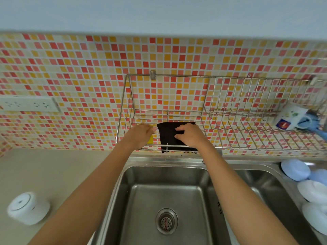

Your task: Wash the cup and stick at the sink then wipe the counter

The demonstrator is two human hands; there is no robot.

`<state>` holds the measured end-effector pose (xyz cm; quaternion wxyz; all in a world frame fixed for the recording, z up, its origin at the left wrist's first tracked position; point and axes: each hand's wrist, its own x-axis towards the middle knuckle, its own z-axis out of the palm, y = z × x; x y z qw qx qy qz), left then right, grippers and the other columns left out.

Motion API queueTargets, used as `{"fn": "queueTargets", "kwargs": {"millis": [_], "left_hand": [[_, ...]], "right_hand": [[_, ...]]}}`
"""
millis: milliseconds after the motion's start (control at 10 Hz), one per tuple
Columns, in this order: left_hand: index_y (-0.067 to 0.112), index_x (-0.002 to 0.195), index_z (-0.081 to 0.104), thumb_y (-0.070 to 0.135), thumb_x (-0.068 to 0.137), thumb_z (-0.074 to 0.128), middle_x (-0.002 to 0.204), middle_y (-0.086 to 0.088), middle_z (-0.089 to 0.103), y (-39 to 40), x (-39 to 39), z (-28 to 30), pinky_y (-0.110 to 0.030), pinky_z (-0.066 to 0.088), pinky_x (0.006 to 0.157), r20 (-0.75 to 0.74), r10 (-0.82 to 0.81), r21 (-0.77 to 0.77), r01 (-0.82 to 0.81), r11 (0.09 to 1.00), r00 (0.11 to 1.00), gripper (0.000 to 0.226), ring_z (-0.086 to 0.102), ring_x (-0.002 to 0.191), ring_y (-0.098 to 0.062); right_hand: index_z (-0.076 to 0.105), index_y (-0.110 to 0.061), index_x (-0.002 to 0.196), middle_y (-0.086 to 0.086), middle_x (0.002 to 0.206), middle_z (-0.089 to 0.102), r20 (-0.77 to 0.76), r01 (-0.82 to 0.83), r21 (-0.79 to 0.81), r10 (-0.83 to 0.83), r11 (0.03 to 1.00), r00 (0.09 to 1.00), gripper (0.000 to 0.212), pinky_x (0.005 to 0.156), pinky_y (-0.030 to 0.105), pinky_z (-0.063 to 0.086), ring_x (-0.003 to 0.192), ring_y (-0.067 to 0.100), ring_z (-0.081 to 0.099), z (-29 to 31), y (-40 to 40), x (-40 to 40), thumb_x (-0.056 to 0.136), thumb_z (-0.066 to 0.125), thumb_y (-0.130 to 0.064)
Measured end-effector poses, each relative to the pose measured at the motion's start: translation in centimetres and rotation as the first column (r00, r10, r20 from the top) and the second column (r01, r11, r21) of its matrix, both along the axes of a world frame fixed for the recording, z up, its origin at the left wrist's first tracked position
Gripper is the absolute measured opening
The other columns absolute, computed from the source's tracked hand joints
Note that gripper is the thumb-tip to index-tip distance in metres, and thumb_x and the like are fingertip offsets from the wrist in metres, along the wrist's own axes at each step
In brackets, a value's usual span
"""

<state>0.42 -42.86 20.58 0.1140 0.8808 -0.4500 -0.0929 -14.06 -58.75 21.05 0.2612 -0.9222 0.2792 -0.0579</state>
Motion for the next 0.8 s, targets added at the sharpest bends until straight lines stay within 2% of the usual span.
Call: {"fn": "queueTargets", "kwargs": {"millis": [100,200,300,400,500,600,700,800], "left_hand": [[0.012,0.148,0.029,0.030,0.105,0.022,0.158,-0.007,0.022,0.2,-0.2,0.5,-0.039,0.017,0.118,-0.032,-0.063,0.076,0.065,0.995,0.998,0.048,0.017,0.146,-0.024],[0.016,0.150,0.025,0.028,0.104,0.028,0.159,-0.004,0.018,0.3,-0.1,0.8,-0.039,0.013,0.118,-0.086,-0.062,0.045,0.066,0.997,0.994,0.047,0.011,0.147,-0.024],[0.017,0.152,0.010,0.036,0.103,0.031,0.161,-0.004,0.008,0.7,-0.5,0.8,-0.042,0.008,0.120,-0.055,-0.058,-0.056,0.054,0.997,0.997,0.057,-0.002,0.148,-0.023],[0.015,0.151,-0.007,0.047,0.102,0.017,0.160,-0.005,-0.010,1.6,-1.3,0.5,-0.040,-0.005,0.120,0.097,-0.017,-0.076,0.025,0.997,0.995,0.064,-0.013,0.147,-0.021],[0.016,0.149,-0.013,0.052,0.097,0.001,0.159,-0.004,-0.016,3.1,-3.2,-0.2,-0.037,-0.010,0.118,0.256,0.013,-0.057,0.002,0.998,0.967,0.065,-0.017,0.146,-0.020],[0.018,0.143,-0.022,0.061,0.082,-0.024,0.156,-0.002,-0.023,5.5,-4.8,-1.0,-0.038,-0.015,0.116,0.332,0.012,-0.072,0.013,0.997,0.943,0.075,-0.024,0.143,-0.021],[0.014,0.146,-0.020,0.067,0.073,-0.029,0.156,-0.005,-0.025,7.8,-6.2,-1.4,-0.039,-0.013,0.118,0.297,0.010,-0.035,0.001,0.999,0.955,0.091,-0.026,0.142,-0.023],[0.012,0.149,-0.016,0.054,0.096,0.002,0.158,-0.007,-0.021,8.7,-8.0,0.0,-0.040,-0.006,0.121,0.229,0.041,-0.034,-0.034,0.999,0.973,0.070,-0.021,0.145,-0.024]], "right_hand": [[0.055,-0.018,0.133,0.007,0.143,0.049,-0.004,0.013,0.002,-0.013,1.000,1.000,0.043,0.104,0.034,0.037,0.128,0.025,0.047,-0.2,-0.1,0.1,0.092,0.060,-0.030],[0.056,-0.018,0.133,0.007,0.139,0.052,-0.001,0.014,-0.008,-0.014,1.000,1.000,0.043,0.102,0.034,0.040,0.122,0.024,0.053,-0.2,0.0,0.1,0.092,0.060,-0.030],[0.055,-0.018,0.133,0.008,0.130,0.059,0.065,0.063,-0.072,-0.058,0.995,0.996,0.041,0.095,0.035,0.047,0.109,0.025,0.060,0.3,0.8,-0.5,0.093,0.055,-0.030],[0.060,-0.024,0.126,0.006,0.116,0.067,0.221,0.165,-0.207,-0.118,0.964,0.968,0.035,0.083,0.038,0.054,0.098,0.026,0.063,0.6,2.4,-1.5,0.096,0.046,-0.033],[0.061,-0.021,0.123,0.004,0.107,0.071,0.298,0.255,-0.362,-0.148,0.897,0.943,0.036,0.076,0.036,0.055,0.093,0.025,0.066,0.0,4.7,-3.2,0.098,0.039,-0.036],[0.057,-0.012,0.130,0.006,0.124,0.065,0.257,0.233,-0.463,-0.122,0.855,0.959,0.043,0.107,0.038,0.039,0.115,0.019,0.060,-1.2,6.5,-4.7,0.102,0.034,-0.036],[0.044,-0.010,0.140,0.008,0.142,0.049,0.140,0.181,-0.434,-0.132,0.882,0.981,0.050,0.119,0.042,0.011,0.139,0.021,0.035,-0.7,8.9,-5.9,0.103,0.027,-0.038],[0.027,-0.009,0.148,0.007,0.154,0.030,0.072,0.060,-0.439,-0.031,0.897,0.997,0.054,0.120,0.045,0.004,0.146,0.023,0.015,0.2,12.7,-6.2,0.103,0.021,-0.038]]}}
